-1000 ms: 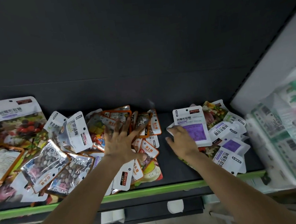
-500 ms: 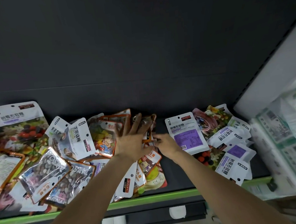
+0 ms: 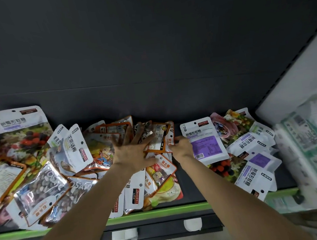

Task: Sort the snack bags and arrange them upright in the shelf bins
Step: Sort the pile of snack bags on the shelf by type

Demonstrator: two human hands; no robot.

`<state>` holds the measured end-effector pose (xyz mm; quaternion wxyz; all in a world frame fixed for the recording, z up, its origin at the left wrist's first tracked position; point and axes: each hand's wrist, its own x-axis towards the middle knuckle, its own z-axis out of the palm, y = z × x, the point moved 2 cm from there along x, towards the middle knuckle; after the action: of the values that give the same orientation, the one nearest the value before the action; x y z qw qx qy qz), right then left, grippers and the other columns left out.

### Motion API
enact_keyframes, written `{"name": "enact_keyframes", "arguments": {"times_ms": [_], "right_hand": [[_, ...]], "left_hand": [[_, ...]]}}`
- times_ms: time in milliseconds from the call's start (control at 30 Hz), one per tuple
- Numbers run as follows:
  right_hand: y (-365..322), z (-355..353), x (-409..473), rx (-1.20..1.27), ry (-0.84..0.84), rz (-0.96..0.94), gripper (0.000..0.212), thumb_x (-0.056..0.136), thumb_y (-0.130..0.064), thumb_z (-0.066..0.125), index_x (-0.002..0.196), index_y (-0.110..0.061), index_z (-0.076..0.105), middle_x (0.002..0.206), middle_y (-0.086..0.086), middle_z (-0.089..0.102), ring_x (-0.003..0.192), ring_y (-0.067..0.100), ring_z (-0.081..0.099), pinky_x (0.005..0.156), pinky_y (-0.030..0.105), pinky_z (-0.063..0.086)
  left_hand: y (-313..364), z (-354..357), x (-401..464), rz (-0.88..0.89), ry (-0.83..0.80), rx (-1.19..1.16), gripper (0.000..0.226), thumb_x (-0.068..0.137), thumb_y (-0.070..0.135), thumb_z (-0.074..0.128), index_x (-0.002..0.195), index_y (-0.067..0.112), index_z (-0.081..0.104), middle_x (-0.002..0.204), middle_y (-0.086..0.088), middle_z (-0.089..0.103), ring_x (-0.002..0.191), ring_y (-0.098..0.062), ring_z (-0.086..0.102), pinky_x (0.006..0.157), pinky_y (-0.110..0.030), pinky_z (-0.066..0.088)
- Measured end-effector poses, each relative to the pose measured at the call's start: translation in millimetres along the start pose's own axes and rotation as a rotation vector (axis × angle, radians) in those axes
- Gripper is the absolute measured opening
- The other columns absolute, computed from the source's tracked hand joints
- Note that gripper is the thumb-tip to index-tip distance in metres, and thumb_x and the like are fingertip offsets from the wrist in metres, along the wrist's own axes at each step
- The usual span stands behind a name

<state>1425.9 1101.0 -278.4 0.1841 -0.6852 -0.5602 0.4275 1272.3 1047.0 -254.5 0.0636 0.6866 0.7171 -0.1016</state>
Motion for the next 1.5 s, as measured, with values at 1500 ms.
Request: {"name": "enact_keyframes", "arguments": {"times_ms": [1500], "right_hand": [[49, -87, -18, -0.971, -0.062, -0.413, 0.066, 0.099, -0.040, 0.038, 0.152, -0.021, 0.005, 0.159, -0.001, 0.002, 0.147, 0.019, -0.001, 0.117, 0.040, 0.019]], "left_hand": [[41, 10, -29, 0.138, 0.031, -0.030, 0.106, 0.067, 0.085, 0.017, 0.152, 0.024, 0.004, 0.159, 0.002, 0.002, 0.147, -0.021, -0.002, 0.116, -0.049, -0.001]]}}
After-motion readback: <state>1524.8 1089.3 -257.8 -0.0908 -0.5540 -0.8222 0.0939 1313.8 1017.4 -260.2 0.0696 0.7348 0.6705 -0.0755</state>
